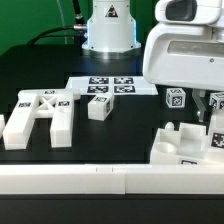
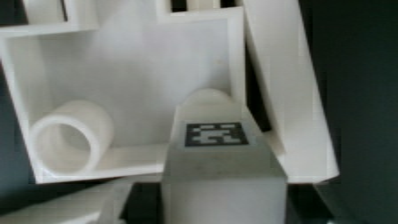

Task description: Assemble chair

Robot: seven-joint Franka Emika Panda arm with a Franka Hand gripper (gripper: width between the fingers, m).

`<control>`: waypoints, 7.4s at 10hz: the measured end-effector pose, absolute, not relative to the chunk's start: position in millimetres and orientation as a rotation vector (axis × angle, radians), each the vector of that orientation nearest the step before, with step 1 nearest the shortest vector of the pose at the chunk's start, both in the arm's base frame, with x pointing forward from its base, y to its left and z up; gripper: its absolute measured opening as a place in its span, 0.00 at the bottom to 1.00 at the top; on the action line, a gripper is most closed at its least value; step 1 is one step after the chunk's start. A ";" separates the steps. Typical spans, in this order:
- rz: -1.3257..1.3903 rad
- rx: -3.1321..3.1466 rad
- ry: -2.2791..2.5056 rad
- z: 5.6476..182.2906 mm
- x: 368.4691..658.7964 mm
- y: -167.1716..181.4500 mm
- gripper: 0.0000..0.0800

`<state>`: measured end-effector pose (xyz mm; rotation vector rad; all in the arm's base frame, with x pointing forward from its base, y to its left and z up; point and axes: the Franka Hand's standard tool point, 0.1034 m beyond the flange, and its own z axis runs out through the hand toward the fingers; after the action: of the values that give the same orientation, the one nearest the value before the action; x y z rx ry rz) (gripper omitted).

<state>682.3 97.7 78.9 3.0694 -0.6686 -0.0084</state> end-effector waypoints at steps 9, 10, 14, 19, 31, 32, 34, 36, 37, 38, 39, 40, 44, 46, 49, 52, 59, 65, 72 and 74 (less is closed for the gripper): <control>0.020 3.054 -0.738 104.7 663.7 96.2 0.80; 0.020 3.067 -0.709 110.4 643.0 89.5 0.81; 0.002 3.063 -0.711 109.1 635.0 87.1 0.81; 0.009 3.078 -0.657 109.4 632.0 84.9 0.81; -0.055 3.078 -0.538 81.6 522.8 -45.5 0.81; -0.044 3.063 -0.550 72.6 516.0 -55.7 0.81; -0.078 3.069 -0.538 75.0 517.5 -51.3 0.81; -0.078 3.068 -0.538 74.2 517.5 -51.5 0.81; -0.217 3.090 -0.431 74.2 509.7 -54.3 0.81; -0.315 3.112 -0.312 75.6 512.7 -63.3 0.81; -0.375 3.127 -0.215 73.9 514.5 -71.1 0.81; -0.503 3.127 -0.204 72.9 508.8 -74.3 0.81; -0.947 3.054 -0.207 70.0 501.6 -72.9 0.81; -1.164 2.986 -0.211 68.7 503.7 -72.4 0.81; -1.222 2.963 -0.207 64.9 505.5 -73.3 0.81; -1.234 2.948 -0.424 65.1 506.1 -71.1 0.81; -1.236 2.937 -0.596 63.8 507.9 -67.3 0.81; -1.273 2.967 -0.507 60.9 503.3 -68.4 0.81; -1.478 2.865 -0.485 44.1 488.9 -60.9 0.81; -1.475 2.864 -0.486 41.0 489.0 -61.2 0.81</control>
Offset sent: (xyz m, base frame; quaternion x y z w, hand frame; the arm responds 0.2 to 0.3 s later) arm 0.0000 0.0000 0.0000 0.0000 0.0000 0.0650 0.9979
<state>489.0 -61.2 41.0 2.8638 -0.4864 -1.4754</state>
